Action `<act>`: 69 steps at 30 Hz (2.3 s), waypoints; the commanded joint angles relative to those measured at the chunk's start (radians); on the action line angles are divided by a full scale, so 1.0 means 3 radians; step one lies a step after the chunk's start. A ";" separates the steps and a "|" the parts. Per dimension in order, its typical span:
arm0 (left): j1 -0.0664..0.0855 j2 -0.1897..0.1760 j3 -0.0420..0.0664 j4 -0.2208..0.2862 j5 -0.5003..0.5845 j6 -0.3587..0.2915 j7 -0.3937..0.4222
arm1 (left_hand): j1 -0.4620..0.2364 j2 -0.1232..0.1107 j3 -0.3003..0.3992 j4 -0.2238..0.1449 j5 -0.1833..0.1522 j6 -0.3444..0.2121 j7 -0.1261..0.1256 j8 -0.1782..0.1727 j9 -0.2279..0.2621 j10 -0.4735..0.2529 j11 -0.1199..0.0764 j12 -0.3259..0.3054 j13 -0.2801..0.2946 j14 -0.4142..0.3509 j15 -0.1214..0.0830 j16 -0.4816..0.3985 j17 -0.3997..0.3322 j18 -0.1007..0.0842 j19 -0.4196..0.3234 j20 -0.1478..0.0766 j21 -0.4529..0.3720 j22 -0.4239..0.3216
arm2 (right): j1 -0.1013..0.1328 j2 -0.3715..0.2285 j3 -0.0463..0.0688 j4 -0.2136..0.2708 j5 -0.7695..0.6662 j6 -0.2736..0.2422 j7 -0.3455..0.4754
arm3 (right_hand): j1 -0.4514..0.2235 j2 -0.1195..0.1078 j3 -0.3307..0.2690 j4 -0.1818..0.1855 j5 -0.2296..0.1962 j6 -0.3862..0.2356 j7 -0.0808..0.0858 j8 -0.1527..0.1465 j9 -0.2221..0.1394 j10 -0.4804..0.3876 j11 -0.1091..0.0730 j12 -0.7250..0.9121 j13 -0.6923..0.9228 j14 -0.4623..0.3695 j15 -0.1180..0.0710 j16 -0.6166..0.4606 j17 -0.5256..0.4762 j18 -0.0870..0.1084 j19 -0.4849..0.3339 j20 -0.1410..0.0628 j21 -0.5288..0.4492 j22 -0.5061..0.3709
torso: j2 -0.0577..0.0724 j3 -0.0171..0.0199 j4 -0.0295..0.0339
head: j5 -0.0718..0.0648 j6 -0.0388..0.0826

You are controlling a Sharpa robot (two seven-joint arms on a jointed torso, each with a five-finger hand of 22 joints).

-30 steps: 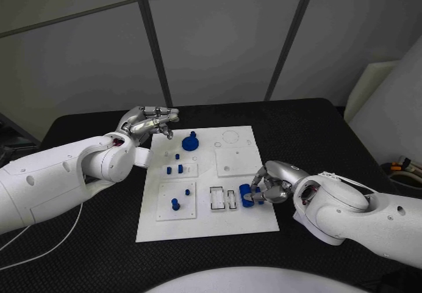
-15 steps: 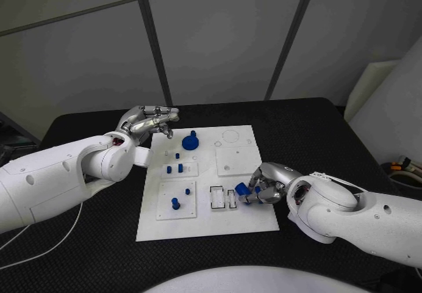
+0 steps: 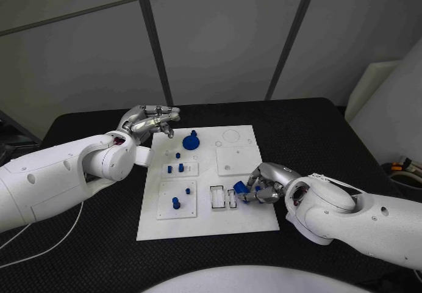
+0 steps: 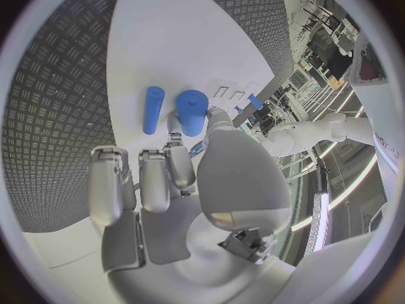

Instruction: Assemble the parts on the task board

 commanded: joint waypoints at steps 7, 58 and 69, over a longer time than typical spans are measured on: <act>-0.0001 0.0000 0.0002 0.0003 0.0006 0.0039 0.0021 | -0.0007 0.0043 -0.0017 0.0008 -0.0007 -0.0001 0.0011 0.0004 -0.0002 -0.0023 0.0000 0.0023 0.0006 -0.0025 -0.0008 0.0012 -0.0005 0.0117 -0.0018 0.0003 -0.0006 -0.0005 | -0.0010 -0.0120 -0.0007 0.0177 0.0143 -0.0384 0.0047 | 0.0085 0.0058 -0.0003 -0.0017 0.0246 0.0042 -0.0033 0.0047 0.0051 0.0027 -0.0025 0.0017 0.0032 0.0212 -0.0044 0.0036 0.0171 -0.0077 0.0142 -0.0028 0.0036 0.0606 | -0.0009 -0.0006 0.0005 | 0.0000 0.0026; -0.0004 0.0020 0.0002 0.0013 0.0006 0.0060 0.0009 | -0.0001 0.0047 -0.0024 0.0006 -0.0006 -0.0005 0.0011 0.0003 -0.0003 -0.0033 0.0000 0.0032 0.0008 -0.0028 -0.0009 0.0016 -0.0011 0.0117 -0.0017 0.0004 -0.0012 -0.0009 | -0.0005 0.0419 0.0003 -0.0096 0.0473 -0.0183 0.0277 | -0.0730 -0.0146 -0.0192 0.0011 -0.1107 0.0086 -0.0070 0.0101 0.0297 -0.0026 -0.0049 -0.0241 -0.0080 0.0191 -0.0068 -0.0040 0.0073 -0.0061 0.0091 -0.0054 -0.0011 0.0556 | 0.0004 -0.0004 -0.0001 | 0.0102 0.0021; -0.0004 0.0019 0.0002 0.0010 0.0006 0.0060 0.0007 | -0.0001 0.0047 -0.0024 0.0006 -0.0006 -0.0005 0.0011 0.0003 -0.0003 -0.0033 0.0000 0.0032 0.0008 -0.0028 -0.0009 0.0016 -0.0011 0.0117 -0.0017 0.0004 -0.0012 -0.0009 | -0.0006 0.0369 0.0002 0.0004 0.0379 -0.0177 0.0313 | -0.0740 -0.0134 -0.0076 0.0002 -0.0964 0.0095 -0.0076 0.0121 0.0347 -0.0021 -0.0057 -0.0257 -0.0072 0.0193 -0.0071 -0.0044 0.0076 -0.0060 0.0089 -0.0054 -0.0015 0.0555 | 0.0004 -0.0002 -0.0004 | 0.0097 0.0022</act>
